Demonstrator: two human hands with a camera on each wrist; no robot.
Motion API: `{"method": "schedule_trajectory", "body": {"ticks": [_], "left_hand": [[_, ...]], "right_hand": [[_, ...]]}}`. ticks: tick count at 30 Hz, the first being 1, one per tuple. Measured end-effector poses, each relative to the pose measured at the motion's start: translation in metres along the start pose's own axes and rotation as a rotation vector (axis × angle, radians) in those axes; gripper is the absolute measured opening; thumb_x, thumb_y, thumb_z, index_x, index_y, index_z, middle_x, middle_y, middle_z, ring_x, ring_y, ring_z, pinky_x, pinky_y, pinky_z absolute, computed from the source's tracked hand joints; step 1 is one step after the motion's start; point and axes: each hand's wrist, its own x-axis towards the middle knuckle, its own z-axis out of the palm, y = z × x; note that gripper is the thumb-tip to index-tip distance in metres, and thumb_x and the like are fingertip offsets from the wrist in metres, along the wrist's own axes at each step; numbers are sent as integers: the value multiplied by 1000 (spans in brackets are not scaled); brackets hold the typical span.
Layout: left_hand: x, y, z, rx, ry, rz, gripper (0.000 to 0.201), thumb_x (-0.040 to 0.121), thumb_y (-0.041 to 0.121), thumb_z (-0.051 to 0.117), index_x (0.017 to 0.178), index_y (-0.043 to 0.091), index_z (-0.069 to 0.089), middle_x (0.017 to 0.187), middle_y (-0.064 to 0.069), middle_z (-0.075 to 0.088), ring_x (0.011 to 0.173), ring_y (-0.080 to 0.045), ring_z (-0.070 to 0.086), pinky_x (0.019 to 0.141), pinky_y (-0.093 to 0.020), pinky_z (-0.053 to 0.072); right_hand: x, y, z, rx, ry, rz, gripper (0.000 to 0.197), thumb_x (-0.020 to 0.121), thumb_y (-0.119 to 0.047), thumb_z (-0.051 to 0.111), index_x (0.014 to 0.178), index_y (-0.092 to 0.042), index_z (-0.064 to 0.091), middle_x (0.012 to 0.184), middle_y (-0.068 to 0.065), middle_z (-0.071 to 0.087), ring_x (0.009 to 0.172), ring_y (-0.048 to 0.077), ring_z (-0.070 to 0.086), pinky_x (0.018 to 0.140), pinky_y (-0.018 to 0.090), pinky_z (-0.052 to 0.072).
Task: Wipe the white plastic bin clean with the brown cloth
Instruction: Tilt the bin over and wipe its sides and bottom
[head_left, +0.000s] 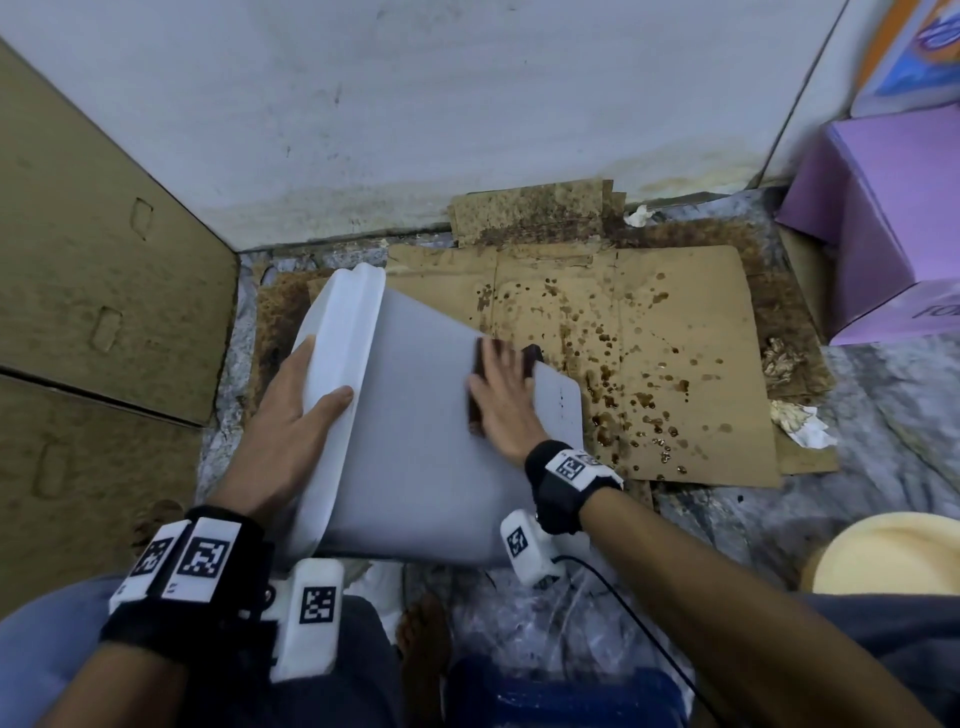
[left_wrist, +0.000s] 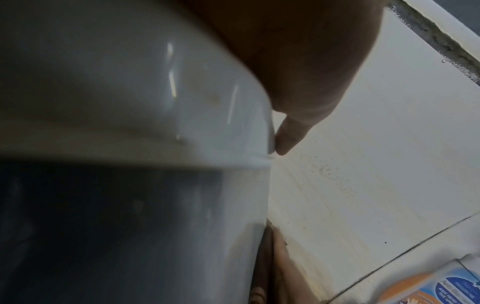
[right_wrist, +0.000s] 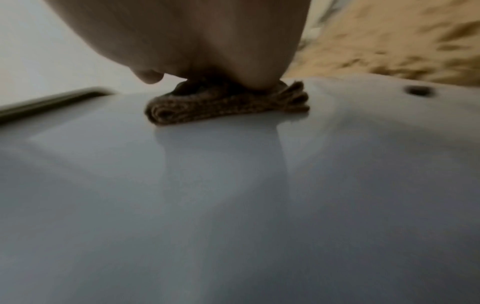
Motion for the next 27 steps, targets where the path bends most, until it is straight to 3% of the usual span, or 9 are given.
{"method": "schedule_trajectory", "body": {"ticks": [3,7,9,14,18,20,24,27], "left_hand": [[2,0,-1,-13,-6,-28,84,76,70,52,151,51,20,161,12,31,141,-24,42,115,-56,35],[0,1,-1,-40,-9,-24,83,78,66,54,153,49,23,160,11,33,140,-24,43,115,-56,35],[-1,2,-2,-46,-10,-21,81,78,64,54,152,48,25,158,11,36,139,-23,44,115,-55,35],[-3,7,-1,-40,5,-11,78,82,54,53,155,41,26,158,11,35,139,-20,42,117,-52,33],[-3,8,0,-46,1,-2,75,86,51,54,155,41,27,157,10,36,138,-22,43,115,-53,34],[-3,9,0,-46,2,-4,71,90,46,57,155,40,27,157,9,37,138,-23,44,114,-52,35],[-2,8,-1,-27,0,-16,74,82,54,53,152,45,29,154,9,41,135,-23,46,114,-54,36],[-2,8,-1,-50,6,-13,75,82,50,54,153,43,30,151,12,41,134,-20,46,112,-48,37]], "right_hand": [[-11,-25,11,-20,-96,-245,57,105,-31,26,152,-27,-6,159,-2,-20,144,14,-24,114,40,-18],[-9,-7,15,-93,-22,-323,55,104,-35,26,150,-33,-4,159,-9,-16,142,5,-24,115,32,-17],[-6,12,9,-106,-8,-257,55,104,-36,25,150,-34,-4,159,-9,-17,143,6,-23,117,36,-15],[-5,84,-12,-77,18,116,58,104,-34,24,151,-30,-9,160,1,-18,147,20,-18,118,56,-2],[-5,90,-10,-24,11,251,62,103,-38,26,151,-31,-13,160,3,-20,146,24,-21,116,58,-8],[-8,73,-6,-47,-13,181,62,103,-38,25,152,-28,-11,158,4,-24,144,24,-26,115,58,-11],[-20,21,5,-12,-85,-98,61,102,-37,25,151,-28,-11,157,1,-26,143,18,-27,112,42,-21],[-22,16,10,-17,-72,-213,59,104,-31,29,151,-28,-7,157,-8,-22,143,9,-24,113,34,-19]]}}
